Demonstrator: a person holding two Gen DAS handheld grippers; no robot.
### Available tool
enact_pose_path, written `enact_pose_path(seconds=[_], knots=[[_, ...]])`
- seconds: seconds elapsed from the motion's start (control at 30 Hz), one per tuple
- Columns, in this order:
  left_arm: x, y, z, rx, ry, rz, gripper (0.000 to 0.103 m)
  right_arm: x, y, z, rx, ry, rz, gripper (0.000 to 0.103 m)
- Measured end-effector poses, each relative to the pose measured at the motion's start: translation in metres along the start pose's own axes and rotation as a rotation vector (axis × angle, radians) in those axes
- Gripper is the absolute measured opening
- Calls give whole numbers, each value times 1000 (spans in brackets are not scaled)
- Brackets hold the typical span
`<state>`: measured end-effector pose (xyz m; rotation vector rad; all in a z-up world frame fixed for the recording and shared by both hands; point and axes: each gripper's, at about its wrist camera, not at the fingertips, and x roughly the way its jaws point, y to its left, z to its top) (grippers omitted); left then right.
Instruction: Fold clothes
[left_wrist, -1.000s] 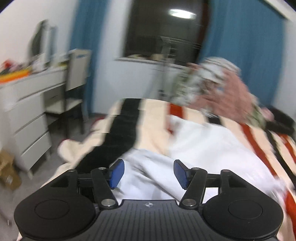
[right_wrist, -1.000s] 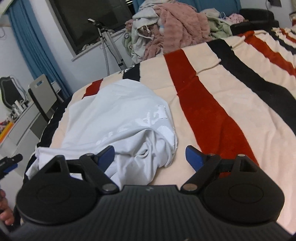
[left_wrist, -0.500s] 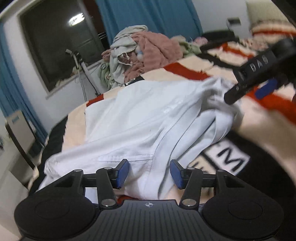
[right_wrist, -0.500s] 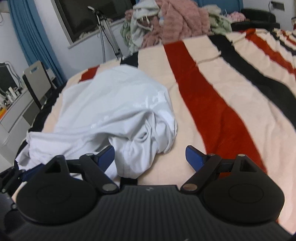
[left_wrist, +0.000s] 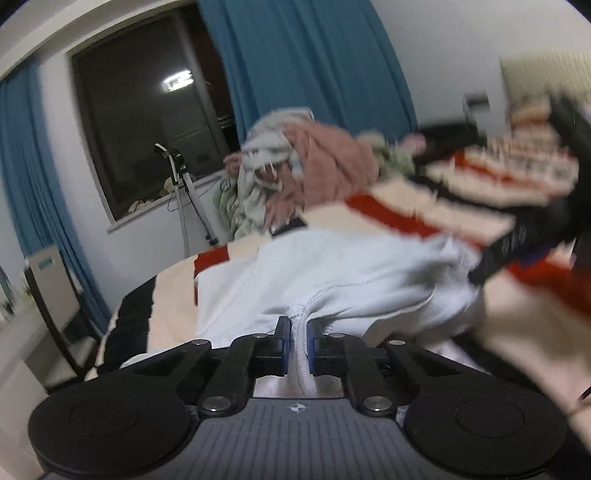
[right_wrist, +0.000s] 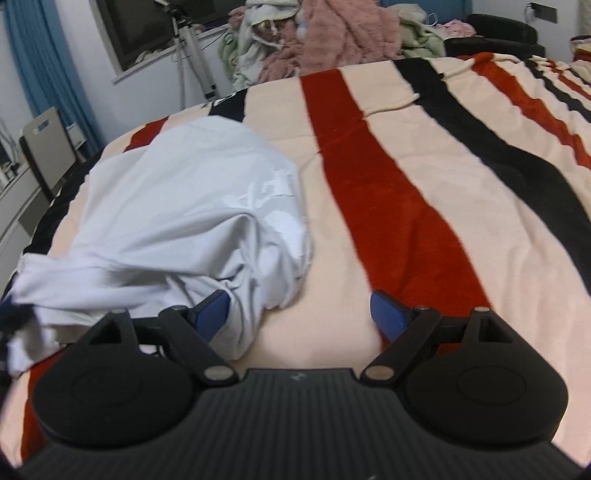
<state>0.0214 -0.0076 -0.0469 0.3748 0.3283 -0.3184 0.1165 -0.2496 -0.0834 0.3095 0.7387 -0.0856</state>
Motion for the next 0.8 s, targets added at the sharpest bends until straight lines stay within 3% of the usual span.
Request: enact_pose_path(seconds=[0.23, 0.4, 0.63, 0.8], knots=[[-31, 14, 1, -35, 11, -23, 9, -13, 20, -4, -166, -73, -73, 85], [-39, 29, 2, -138, -18, -50, 9, -8, 10, -2, -102, -60, -116, 85], [-50, 57, 10, -376, -179, -179, 9, -54, 47, -19, -304, -329, 70, 85], [-58, 68, 14, -464, -248, -235, 9, -88, 77, -33, -470, -529, 220, 85]])
